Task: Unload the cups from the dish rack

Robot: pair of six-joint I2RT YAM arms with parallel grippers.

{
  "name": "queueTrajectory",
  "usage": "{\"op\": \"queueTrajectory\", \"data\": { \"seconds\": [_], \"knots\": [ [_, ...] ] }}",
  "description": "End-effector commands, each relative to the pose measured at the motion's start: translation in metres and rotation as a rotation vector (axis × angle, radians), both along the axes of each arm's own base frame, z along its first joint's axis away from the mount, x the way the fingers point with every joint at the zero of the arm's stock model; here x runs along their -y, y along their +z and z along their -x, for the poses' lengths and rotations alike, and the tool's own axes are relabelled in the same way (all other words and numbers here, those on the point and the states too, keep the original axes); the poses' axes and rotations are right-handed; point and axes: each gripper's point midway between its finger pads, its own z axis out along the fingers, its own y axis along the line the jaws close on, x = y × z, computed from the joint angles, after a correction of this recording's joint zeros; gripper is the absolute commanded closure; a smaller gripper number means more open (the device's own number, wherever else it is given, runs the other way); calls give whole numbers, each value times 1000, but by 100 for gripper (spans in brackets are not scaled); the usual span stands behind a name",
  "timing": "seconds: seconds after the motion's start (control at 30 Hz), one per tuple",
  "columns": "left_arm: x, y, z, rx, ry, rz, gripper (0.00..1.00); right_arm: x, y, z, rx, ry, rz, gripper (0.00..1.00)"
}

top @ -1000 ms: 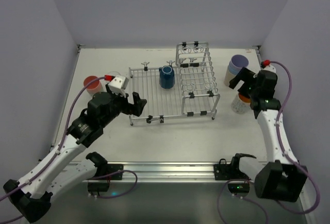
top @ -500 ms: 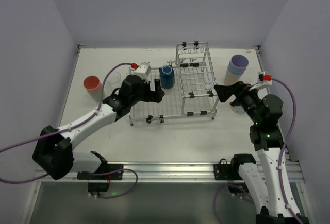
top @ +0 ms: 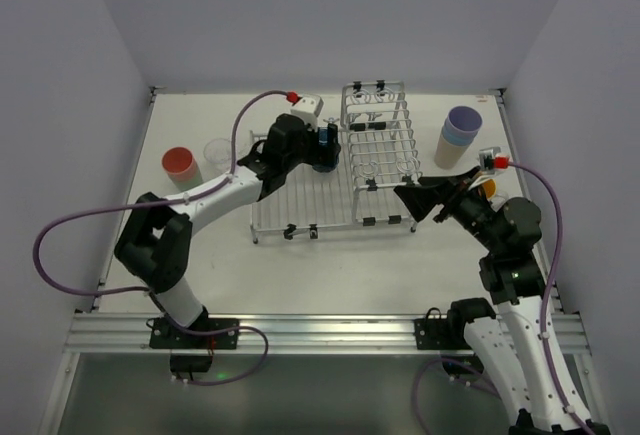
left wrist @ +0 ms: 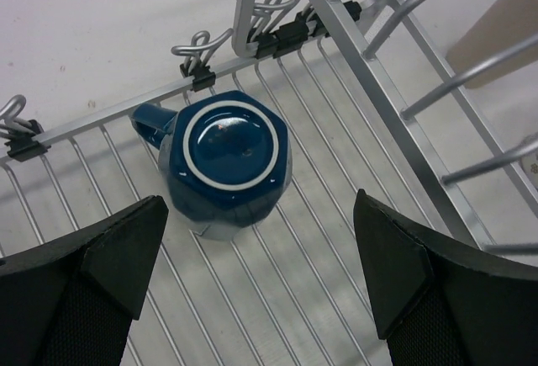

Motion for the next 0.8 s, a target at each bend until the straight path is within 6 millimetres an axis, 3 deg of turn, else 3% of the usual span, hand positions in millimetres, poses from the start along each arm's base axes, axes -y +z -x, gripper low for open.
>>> {"op": "queueTrajectory", "data": {
  "seconds": [0.0, 0.17, 0.33, 0.43, 0.5, 0.53, 0.67, 0.77],
  "knots": [
    [8, 17, -26, 103, 20, -20, 0, -8, 14, 8, 59, 55, -4, 1],
    [15, 15, -48, 125, 36, -60, 0, -9, 13, 10, 60, 70, 6, 1],
    [11, -9, -62, 111, 81, -124, 0, -10, 13, 10, 56, 73, 5, 1],
    [7, -19, -66, 111, 102, -146, 6, -10, 14, 8, 53, 75, 5, 1],
    [4, -21, -68, 118, 115, -151, 22, -11, 13, 7, 46, 75, 4, 1],
    [3, -22, -67, 122, 117, -153, 36, -11, 13, 7, 44, 78, 1, 1],
    [-4, -9, -60, 145, 135, -133, 61, -13, 13, 6, 34, 86, -6, 1],
    [-14, 42, -43, 223, 144, -44, 68, -14, 18, 6, 50, 90, -21, 1]
  ]
}}
